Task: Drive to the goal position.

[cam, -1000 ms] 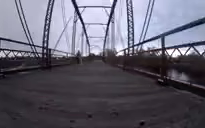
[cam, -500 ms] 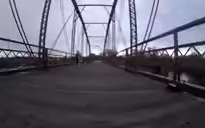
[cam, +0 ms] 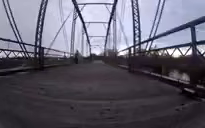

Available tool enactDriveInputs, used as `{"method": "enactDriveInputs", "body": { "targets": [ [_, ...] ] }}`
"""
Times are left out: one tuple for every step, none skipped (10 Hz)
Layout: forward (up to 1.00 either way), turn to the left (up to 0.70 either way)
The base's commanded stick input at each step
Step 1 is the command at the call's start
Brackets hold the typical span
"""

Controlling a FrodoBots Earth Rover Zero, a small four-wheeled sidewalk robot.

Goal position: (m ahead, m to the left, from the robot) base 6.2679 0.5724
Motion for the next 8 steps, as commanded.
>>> {"method": "enactDriveInputs", "body": {
  "targets": [
    [1.00, 0.00],
    [1.00, 0.00],
    [1.00, 0.00],
    [1.00, 0.00],
    [1.00, 0.00],
    [1.00, 0.00],
    [1.00, 0.00],
    [1.00, 0.00]
  ]
}}
